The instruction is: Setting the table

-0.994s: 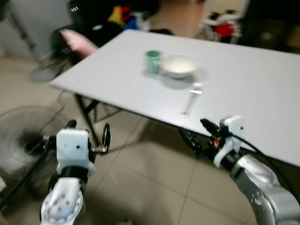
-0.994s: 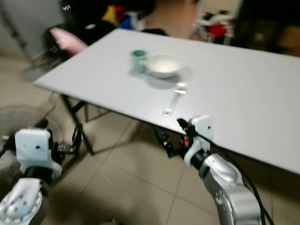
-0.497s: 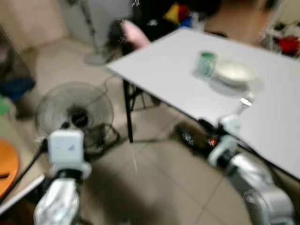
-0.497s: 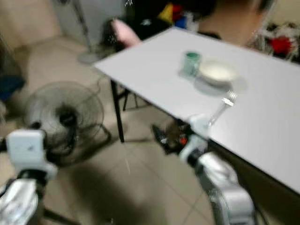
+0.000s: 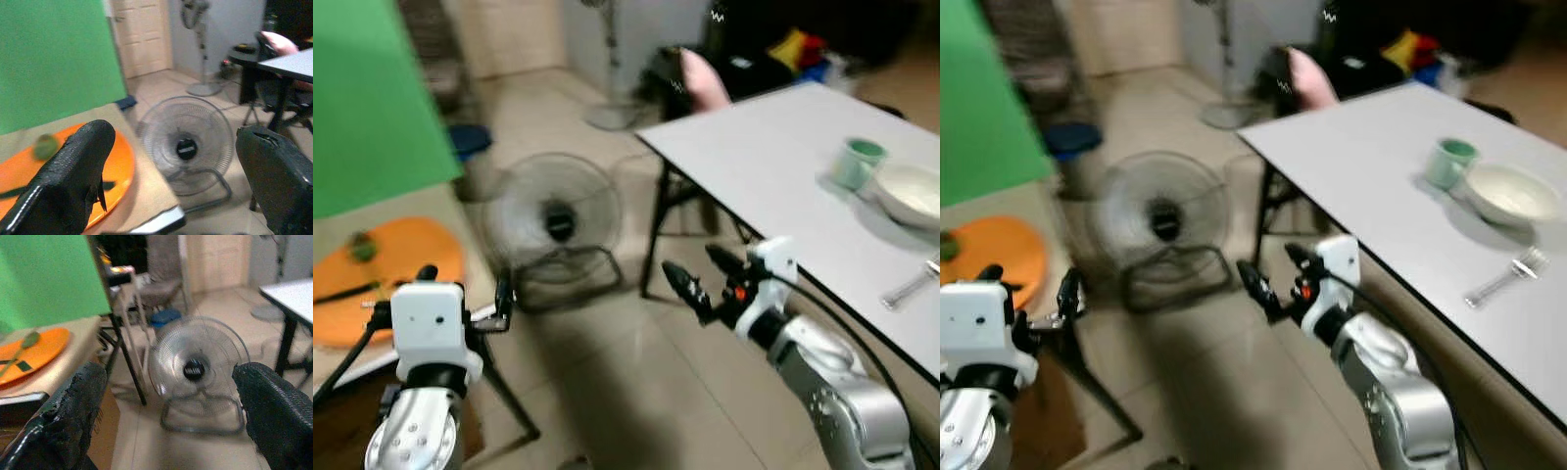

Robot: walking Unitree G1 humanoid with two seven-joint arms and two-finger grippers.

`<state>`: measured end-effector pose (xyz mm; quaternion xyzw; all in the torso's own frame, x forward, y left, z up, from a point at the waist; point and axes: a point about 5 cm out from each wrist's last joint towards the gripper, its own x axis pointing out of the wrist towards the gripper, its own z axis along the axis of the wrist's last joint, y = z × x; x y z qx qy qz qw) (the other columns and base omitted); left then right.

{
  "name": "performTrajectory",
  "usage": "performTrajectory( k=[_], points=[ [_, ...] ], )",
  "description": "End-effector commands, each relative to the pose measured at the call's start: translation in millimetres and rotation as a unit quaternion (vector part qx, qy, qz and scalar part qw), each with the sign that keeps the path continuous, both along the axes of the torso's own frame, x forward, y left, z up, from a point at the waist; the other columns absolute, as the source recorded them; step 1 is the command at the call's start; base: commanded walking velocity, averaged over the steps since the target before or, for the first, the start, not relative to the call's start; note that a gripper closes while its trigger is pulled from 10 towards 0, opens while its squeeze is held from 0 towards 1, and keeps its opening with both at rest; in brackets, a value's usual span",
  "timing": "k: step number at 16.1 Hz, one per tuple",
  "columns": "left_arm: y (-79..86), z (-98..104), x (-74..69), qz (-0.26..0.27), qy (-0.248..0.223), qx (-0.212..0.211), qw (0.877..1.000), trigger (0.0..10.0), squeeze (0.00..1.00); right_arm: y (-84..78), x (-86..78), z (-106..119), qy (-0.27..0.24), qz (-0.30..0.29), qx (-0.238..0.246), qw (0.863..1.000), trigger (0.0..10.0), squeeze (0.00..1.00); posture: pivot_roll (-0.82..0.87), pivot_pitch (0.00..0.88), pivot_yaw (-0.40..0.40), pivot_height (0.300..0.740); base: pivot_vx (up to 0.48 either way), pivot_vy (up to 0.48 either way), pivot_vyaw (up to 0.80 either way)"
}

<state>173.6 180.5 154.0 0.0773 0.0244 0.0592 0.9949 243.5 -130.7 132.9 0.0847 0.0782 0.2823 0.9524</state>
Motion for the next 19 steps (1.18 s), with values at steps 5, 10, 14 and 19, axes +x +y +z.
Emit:
performTrajectory(
  k=[5, 10, 14, 19],
  points=[
    [-2.2, 7, -1.9, -0.014, -0.015, 0.012, 1.0, 10.0, 1.0, 0.6, 10.4, 0, -0.019, 0.008, -0.023, 1.0, 10.0, 1.0, 0.02, 0.0, 0.019, 0.74, 0.055, 0.0, 0.8],
    [-0.4, 7, -3.8, -0.014, -0.012, 0.021, 1.0, 10.0, 1.0, 10.1, 14.4, 0, -0.015, 0.042, -0.011, 0.999, 10.0, 1.0, 0.03, 0.0, 0.012, 0.74, 0.363, 0.0, 0.8],
    [0.4, 6, -4.0, -0.02, -0.004, 0.025, 0.999, 10.0, 1.0, 9.3, 14.3, -6, 0.014, 0.023, -0.002, 1.0, 10.0, 1.0, 0.03, 0.0, 0.015, 0.74, 0.379, 0.0, 0.4],
    [-1.4, 4, 2.3, -0.072, 0.008, 0.022, 0.997, 10.0, 1.0, -1.0, 14.4, -6, 0.013, -0.015, -0.003, 1.0, 10.0, 0.0, 0.03, 0.0, 0.018, 0.74, 0.366, 0.0, -0.32]
  ],
)
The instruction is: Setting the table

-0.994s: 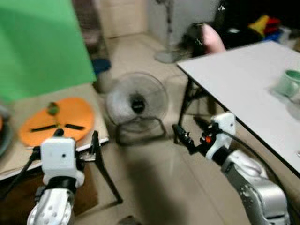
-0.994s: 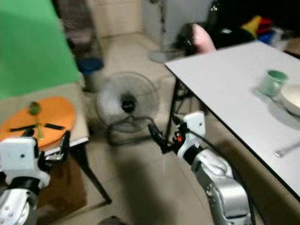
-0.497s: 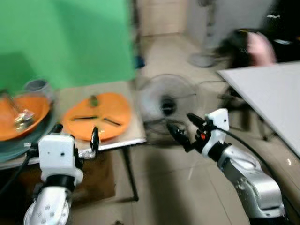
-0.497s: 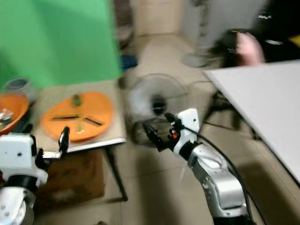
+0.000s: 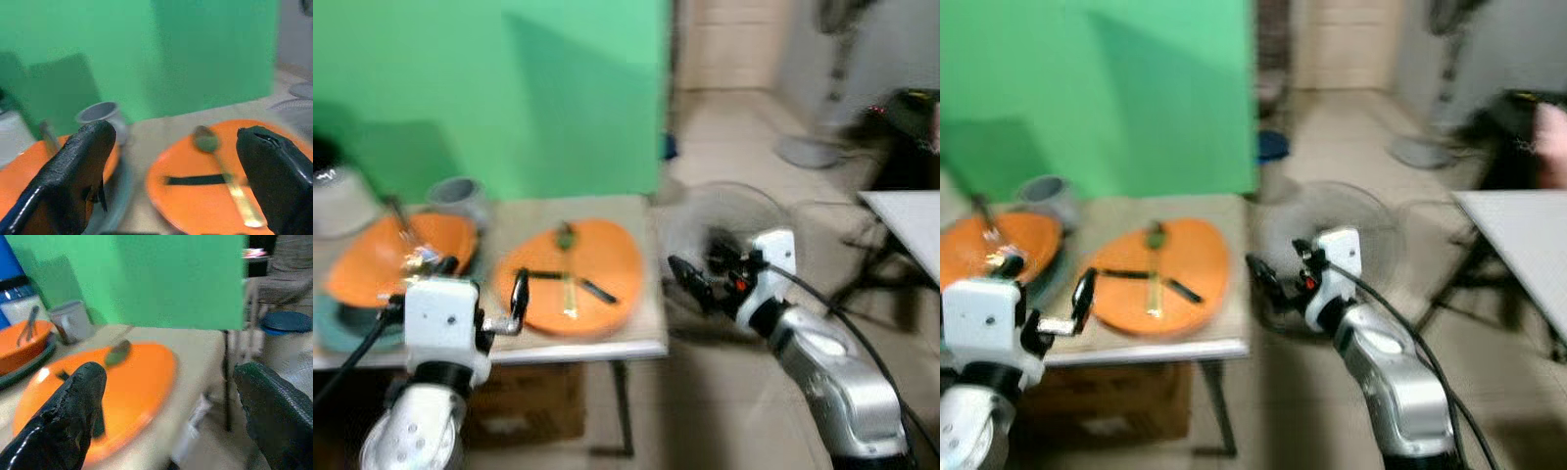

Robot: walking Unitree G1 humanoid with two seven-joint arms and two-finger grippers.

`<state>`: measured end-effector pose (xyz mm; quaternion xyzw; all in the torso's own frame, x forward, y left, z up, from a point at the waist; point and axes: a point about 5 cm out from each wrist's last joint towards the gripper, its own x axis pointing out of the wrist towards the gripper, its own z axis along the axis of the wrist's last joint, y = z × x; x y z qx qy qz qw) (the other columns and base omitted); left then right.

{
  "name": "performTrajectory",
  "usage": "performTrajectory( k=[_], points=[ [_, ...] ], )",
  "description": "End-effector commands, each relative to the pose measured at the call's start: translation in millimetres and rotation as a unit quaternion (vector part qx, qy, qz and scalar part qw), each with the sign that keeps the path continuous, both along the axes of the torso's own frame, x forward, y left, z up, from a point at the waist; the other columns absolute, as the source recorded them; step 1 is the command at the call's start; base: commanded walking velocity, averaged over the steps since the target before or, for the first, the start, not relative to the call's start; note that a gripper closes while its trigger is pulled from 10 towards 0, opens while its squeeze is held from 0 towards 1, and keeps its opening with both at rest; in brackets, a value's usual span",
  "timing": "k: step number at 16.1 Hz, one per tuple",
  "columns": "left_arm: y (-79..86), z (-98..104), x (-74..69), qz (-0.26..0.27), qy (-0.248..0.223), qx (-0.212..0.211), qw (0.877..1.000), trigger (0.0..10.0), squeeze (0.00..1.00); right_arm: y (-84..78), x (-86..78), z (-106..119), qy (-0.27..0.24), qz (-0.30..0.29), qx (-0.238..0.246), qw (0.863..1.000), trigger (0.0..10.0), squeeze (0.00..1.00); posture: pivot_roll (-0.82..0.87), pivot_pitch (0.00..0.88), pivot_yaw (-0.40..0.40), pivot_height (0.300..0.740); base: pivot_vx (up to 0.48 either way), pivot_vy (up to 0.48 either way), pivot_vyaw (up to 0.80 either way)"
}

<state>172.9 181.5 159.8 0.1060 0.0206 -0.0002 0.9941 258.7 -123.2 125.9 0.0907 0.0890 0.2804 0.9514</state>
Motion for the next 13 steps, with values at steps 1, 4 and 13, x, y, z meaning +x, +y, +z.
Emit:
performTrajectory(
  k=[1, 4, 13],
  points=[
    [-3.1, -4, 5.5, -0.02, 0.012, -0.008, 1.0, 10.0, 1.0, -9.5, -0.7, 2, -0.002, -0.019, -0.006, 1.0, 10.0, 0.0, 0.02, 0.0, 0.017, 0.74, 0.322, 0.0, -0.74],
    [-8.6, -10, 16.5, -0.059, 0.035, -0.022, 0.997, 10.0, 1.0, -10.6, 0.6, 5, -0.01, -0.018, -0.012, 1.0, 10.0, 0.0, 0.01, 0.0, 0.011, 0.74, 0.091, 0.0, 0.0],
    [-0.2, -35, 74.7, -0.051, 0.171, -0.031, 0.984, 10.0, 0.0, -15.9, 0.4, 17, -0.021, 0.07, -0.039, 0.997, 10.0, 0.0, -0.02, 0.0, 0.011, 0.74, 0.0, 0.0, 0.0]
  ],
)
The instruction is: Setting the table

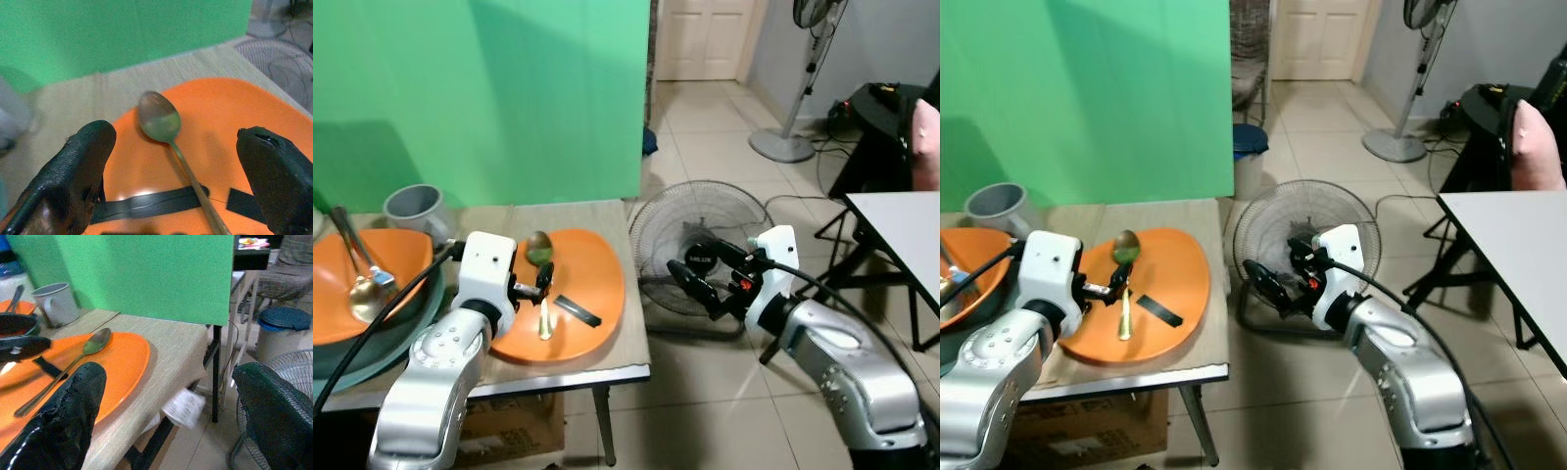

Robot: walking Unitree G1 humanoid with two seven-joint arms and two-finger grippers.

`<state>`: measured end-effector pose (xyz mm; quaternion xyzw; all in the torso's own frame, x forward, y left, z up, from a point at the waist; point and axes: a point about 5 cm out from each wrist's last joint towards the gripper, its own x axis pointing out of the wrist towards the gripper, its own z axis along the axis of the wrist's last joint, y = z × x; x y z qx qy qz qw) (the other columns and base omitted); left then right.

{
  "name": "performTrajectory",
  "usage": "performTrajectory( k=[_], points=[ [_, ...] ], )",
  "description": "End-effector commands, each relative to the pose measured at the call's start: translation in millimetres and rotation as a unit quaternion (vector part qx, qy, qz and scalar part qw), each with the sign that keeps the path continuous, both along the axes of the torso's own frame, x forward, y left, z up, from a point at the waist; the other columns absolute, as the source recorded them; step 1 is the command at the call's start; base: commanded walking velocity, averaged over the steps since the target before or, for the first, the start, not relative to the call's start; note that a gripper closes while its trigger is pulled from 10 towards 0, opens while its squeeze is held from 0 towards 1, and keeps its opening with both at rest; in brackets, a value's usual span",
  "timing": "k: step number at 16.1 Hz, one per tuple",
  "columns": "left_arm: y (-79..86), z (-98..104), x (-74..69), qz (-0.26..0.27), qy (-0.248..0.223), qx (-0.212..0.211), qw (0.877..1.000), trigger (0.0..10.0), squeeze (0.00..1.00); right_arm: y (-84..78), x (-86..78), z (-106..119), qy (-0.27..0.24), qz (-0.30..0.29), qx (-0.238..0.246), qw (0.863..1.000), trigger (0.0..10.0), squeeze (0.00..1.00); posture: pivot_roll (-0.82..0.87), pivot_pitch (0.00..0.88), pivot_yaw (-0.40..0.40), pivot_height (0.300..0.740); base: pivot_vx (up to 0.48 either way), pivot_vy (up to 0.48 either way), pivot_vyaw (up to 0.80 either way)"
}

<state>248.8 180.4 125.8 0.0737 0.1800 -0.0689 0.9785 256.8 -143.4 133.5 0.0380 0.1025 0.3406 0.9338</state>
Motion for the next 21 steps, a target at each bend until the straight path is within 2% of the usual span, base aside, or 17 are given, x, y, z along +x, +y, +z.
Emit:
performTrajectory(
  k=[1, 3, 7, 8, 9, 10, 11, 13, 21],
  points=[
    [0.6, -7, 4.6, 0.002, 0.033, -0.01, 0.999, 10.0, 0.0, 3.4, -2.0, 9, -0.015, 0.056, -0.022, 0.998, 10.0, 0.0, -0.03, 0.0, 0.013, 0.74, 0.0, 0.0, 0.0],
    [-2.6, -19, 14.7, 0.011, 0.074, -0.028, 0.997, 10.0, 0.0, 0.6, -2.8, 5, -0.012, 0.108, -0.077, 0.991, 10.0, 0.0, -0.04, 0.0, 0.019, 0.74, 0.0, 0.0, 0.0],
    [-10.5, -24, 27.0, 0.023, 0.106, -0.042, 0.993, 10.0, 0.0, 2.4, 0.6, 10, -0.02, 0.127, -0.08, 0.988, 10.0, 0.0, -0.04, 0.0, 0.022, 0.74, 0.0, 0.0, 0.0],
    [-12.4, -25, 28.4, 0.024, 0.111, -0.049, 0.992, 8.4, 0.0, 2.9, 0.2, 10, -0.02, 0.131, -0.08, 0.988, 10.0, 0.0, -0.04, 0.0, 0.022, 0.74, 0.0, 0.0, 0.0],
    [-14.3, -29, 30.3, 0.027, 0.129, -0.048, 0.99, 3.3, 0.0, 3.4, -2.2, 9, -0.017, 0.142, -0.081, 0.986, 10.0, 0.0, -0.04, 0.0, 0.023, 0.74, 0.0, 0.0, 0.0],
    [-14.6, -31, 31.0, 0.029, 0.137, -0.047, 0.989, 3.3, 0.0, 3.4, -2.9, 8, -0.016, 0.146, -0.081, 0.986, 10.0, 0.0, -0.04, 0.0, 0.023, 0.74, 0.0, 0.0, 0.0],
    [-13.8, -33, 31.0, 0.033, 0.146, -0.042, 0.988, 0.0, 0.0, 2.9, -4.5, 8, -0.012, 0.153, -0.08, 0.985, 10.0, 0.0, -0.05, 0.0, 0.027, 0.74, 0.0, 0.0, 0.0],
    [-9.4, -37, 29.9, 0.045, 0.168, -0.025, 0.984, 0.0, 0.0, -1.3, -8.6, 7, -0.002, 0.172, -0.081, 0.982, 10.0, 0.0, -0.05, 0.0, 0.031, 0.74, 0.0, 0.0, 0.0],
    [1.6, -42, 24.6, 0.064, 0.196, 0.003, 0.978, 0.0, 0.0, -6.2, -5.6, 6, 0.0, 0.173, -0.087, 0.981, 10.0, 0.0, -0.04, 0.0, 0.027, 0.74, 0.0, 0.0, 0.0]
  ],
)
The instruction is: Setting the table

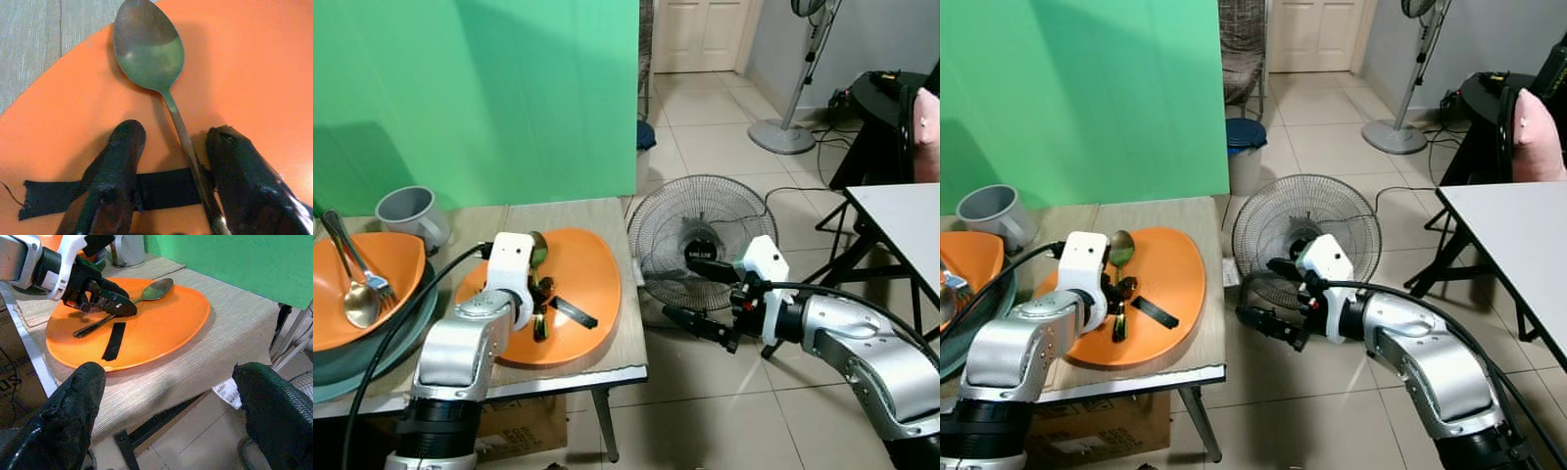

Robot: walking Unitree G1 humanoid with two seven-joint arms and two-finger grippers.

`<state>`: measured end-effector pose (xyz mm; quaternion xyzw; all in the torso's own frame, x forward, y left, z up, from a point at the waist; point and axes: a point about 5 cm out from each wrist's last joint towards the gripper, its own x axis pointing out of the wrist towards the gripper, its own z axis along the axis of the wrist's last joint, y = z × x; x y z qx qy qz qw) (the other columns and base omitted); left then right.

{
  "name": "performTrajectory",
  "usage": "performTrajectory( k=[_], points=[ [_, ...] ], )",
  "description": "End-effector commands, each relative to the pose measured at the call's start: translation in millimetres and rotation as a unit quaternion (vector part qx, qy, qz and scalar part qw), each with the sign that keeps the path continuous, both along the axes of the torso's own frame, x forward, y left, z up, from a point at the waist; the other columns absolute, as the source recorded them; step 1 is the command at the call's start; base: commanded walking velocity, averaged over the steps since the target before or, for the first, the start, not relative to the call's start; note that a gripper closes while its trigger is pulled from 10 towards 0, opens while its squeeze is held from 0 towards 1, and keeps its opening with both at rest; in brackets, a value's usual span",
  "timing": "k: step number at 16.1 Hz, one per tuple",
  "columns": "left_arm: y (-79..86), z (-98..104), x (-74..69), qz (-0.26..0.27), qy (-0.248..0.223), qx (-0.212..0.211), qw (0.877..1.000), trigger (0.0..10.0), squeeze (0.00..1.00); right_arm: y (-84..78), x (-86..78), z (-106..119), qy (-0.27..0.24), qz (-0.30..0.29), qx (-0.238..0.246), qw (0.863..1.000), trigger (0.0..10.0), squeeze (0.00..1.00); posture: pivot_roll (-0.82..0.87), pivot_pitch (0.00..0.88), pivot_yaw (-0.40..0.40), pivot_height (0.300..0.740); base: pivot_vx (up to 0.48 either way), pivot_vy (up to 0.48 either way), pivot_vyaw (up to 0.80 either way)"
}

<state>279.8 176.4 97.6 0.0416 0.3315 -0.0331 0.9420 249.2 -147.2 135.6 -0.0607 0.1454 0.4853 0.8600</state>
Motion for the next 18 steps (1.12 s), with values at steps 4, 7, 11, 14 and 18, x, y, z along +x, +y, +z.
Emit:
performTrajectory(
  k=[4, 7, 11, 14, 18],
  points=[
    [11.0, -12.3, -5.8, 0.019, 0.044, 0.018, 0.999, 0.0, 0.0, -3.5, 3.0, 4.8, -0.01, 0.001, 0.005, 1.0, 10.0, 0.0, -0.04, 0.0, 0.028, 0.74, 0.0, 0.0, 0.0],
    [10.9, -11.7, -6.0, 0.02, 0.045, 0.015, 0.999, 0.0, 0.0, -2.8, 2.1, 4.4, -0.011, 0.001, 0.004, 1.0, 10.0, 0.0, -0.04, 0.0, 0.029, 0.74, 0.0, 0.0, 0.0],
    [9.6, -10.4, -6.2, 0.011, 0.041, 0.011, 0.999, 0.0, 0.0, -2.4, 3.5, 5.1, -0.013, -0.002, 0.006, 1.0, 10.0, 0.0, -0.04, 0.0, 0.032, 0.74, 0.0, 0.0, 0.0],
    [9.1, -9.0, -6.1, 0.01, 0.037, 0.011, 0.999, 0.0, 0.0, -2.4, 5.0, 5.0, -0.013, -0.004, 0.008, 1.0, 10.0, 0.0, -0.04, 0.0, 0.033, 0.74, 0.0, 0.0, 0.0],
    [7.5, -4.1, -5.8, 0.005, 0.027, 0.013, 1.0, 0.0, 0.0, -2.2, 7.0, 6.2, -0.016, -0.013, 0.014, 1.0, 10.0, 0.0, -0.04, 0.0, 0.034, 0.74, 0.0, 0.0, 0.0]
  ],
)
